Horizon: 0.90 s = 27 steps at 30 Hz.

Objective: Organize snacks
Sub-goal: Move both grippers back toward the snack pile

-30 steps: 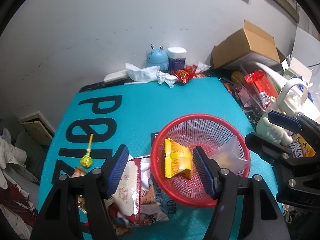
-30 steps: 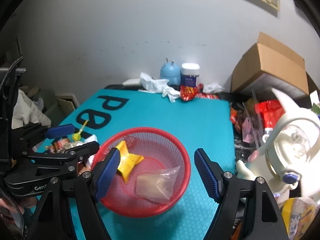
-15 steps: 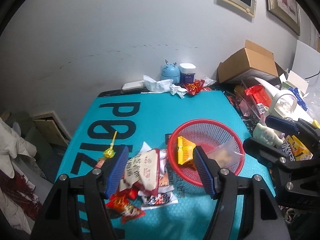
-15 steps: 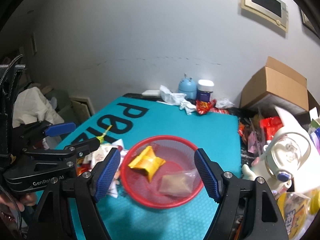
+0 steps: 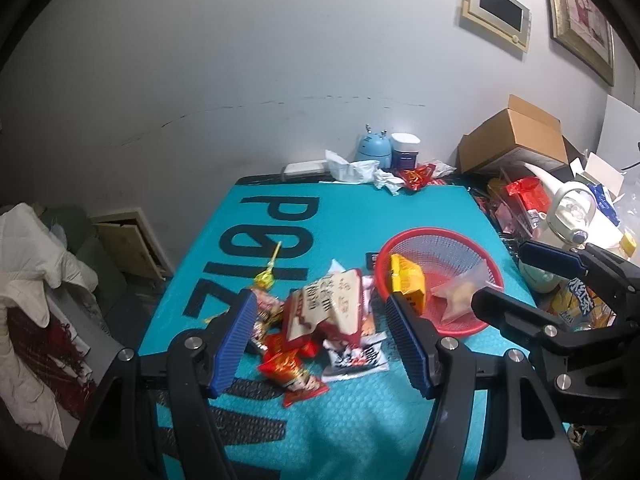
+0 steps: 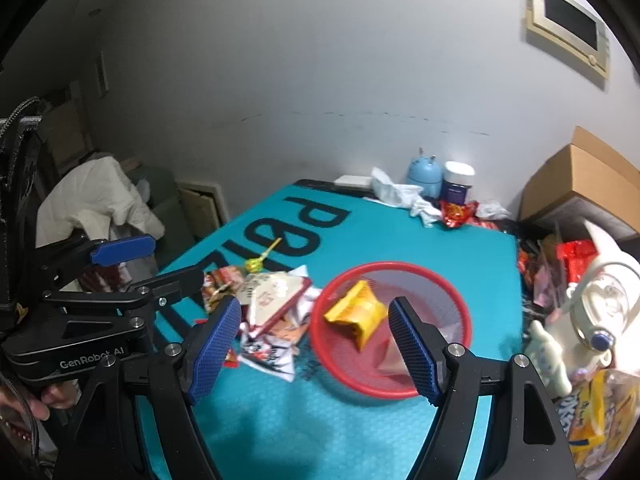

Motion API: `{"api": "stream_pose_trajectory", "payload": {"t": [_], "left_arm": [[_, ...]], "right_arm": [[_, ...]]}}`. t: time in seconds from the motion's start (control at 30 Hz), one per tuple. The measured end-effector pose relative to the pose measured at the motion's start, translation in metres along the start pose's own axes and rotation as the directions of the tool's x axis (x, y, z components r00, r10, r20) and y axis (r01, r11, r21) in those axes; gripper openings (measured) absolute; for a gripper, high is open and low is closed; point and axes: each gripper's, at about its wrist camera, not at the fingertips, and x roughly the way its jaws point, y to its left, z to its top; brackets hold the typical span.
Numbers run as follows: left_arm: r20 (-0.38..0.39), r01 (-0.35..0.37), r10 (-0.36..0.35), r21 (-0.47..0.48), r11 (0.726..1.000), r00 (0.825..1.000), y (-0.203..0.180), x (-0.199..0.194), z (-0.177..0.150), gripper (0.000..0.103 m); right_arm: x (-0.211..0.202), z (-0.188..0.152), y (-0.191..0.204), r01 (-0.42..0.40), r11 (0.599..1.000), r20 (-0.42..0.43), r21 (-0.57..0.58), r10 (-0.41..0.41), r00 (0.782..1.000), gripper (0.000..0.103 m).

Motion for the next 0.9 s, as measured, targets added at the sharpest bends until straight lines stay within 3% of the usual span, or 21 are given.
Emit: {"api": "stream_pose_trajectory", "payload": {"t": [0.47,0.9], "left_arm": [[-0.058,-0.068,0.064,-0.069,0.995,0.996,0.041,0.005,-0.034,0.066],[-0.141,-0.065,0.049,-0.115,0.991,0.989,0.065,0.034,-0.058,0.066]], "right_arm": [[0.040,-0.015,0.034,-0.095,0.995,-0.089,-0.027,0.092,0.992,0.077],[0.087,-0.033,0.044,-0.147,0.989,-0.198,0.000,0.144,0.969,0.077]]}}
